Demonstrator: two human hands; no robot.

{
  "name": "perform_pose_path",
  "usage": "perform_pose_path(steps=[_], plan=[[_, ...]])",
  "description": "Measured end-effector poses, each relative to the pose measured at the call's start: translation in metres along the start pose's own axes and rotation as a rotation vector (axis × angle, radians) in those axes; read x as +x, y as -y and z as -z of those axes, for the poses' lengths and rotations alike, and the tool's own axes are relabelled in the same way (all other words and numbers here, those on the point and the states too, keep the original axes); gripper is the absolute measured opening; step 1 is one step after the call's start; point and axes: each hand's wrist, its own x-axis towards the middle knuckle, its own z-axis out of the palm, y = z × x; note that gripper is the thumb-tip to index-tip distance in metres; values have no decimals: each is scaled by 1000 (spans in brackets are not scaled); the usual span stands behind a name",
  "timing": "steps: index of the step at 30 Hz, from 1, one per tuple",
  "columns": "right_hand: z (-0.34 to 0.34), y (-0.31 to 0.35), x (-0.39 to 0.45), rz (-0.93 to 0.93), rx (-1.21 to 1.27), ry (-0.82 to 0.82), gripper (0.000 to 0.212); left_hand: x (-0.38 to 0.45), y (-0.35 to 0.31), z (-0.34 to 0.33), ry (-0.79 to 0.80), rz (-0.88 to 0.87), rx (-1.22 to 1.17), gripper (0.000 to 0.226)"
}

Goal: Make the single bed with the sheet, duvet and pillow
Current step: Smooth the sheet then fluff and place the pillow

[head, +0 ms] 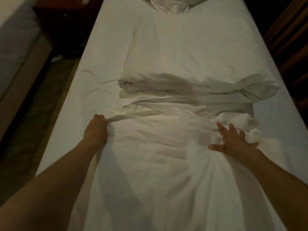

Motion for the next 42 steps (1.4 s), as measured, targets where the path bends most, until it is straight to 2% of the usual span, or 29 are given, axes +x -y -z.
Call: perform_pose_path(steps=[3, 7, 10, 13, 14, 15, 17, 18, 19, 22, 24, 25, 26, 28, 30, 32, 33, 34, 36, 39, 41, 42], plan=[[-7, -5, 5, -8, -38, 12, 112, -2, 2, -6, -93, 78, -73, 21], [-12, -5, 8, -16, -56, 14, 116, -1, -19, 0, -192, 142, -348, 23], [-13, -5, 6, -24, -52, 10, 114, 9, -19, 16, -238, 9, -217, 22], [-13, -4, 0, -27, -37, -17, 107, 27, -18, 50, -371, -148, 1, 19], [-13, -3, -1, -23, -35, -23, 106, 31, -20, 59, -340, -204, 108, 15], [-13, -3, -1, -23, -31, -28, 106, 34, -25, 66, -255, -181, 200, 16], [-13, -2, -2, -26, -35, -44, 105, 40, -34, 68, -150, 14, 261, 29], [-15, -1, -3, -25, -39, -60, 103, 38, -42, 66, -104, 145, 230, 40], [-16, 1, -6, -29, -50, -81, 102, 31, -54, 59, -71, 175, 161, 48], [-17, 3, -7, -25, -37, -216, 85, -3, -102, 13, -154, -227, 55, 47], [-12, -2, -4, 27, -82, -240, 69, -34, -135, 0, -102, -400, -68, 59], [-7, -6, -4, 62, -140, -196, 71, -47, -149, -5, -43, -468, -71, 65], [0, -8, -5, 95, -153, -151, 72, -58, -159, -10, 15, -558, -16, 70], [16, -5, -11, 154, 30, -179, 54, -71, -164, -20, 50, -762, 156, 78], [30, 8, -17, 264, 157, -364, 34, -66, -160, -27, 62, -797, 247, 81], [32, 22, -12, 265, 164, -474, 33, -48, -150, -33, 77, -643, 258, 80], [28, 27, -9, 166, 41, -438, 37, -38, -144, -36, 101, -556, 263, 77], [21, 28, -6, 40, -118, -345, 52, -32, -140, -38, 123, -496, 261, 74], [10, 32, -6, -77, -232, -288, 68, -25, -135, -35, 151, -437, 260, 70], [1, 66, -40, 71, -82, -268, 79, -37, -146, -25, 103, -416, 240, 63], [-18, 84, -70, 267, -39, -125, 91, -59, -152, -22, 94, -387, 172, 60], [-29, 83, -82, 355, -111, -64, 95, -73, -148, -25, 110, -398, 121, 61]])
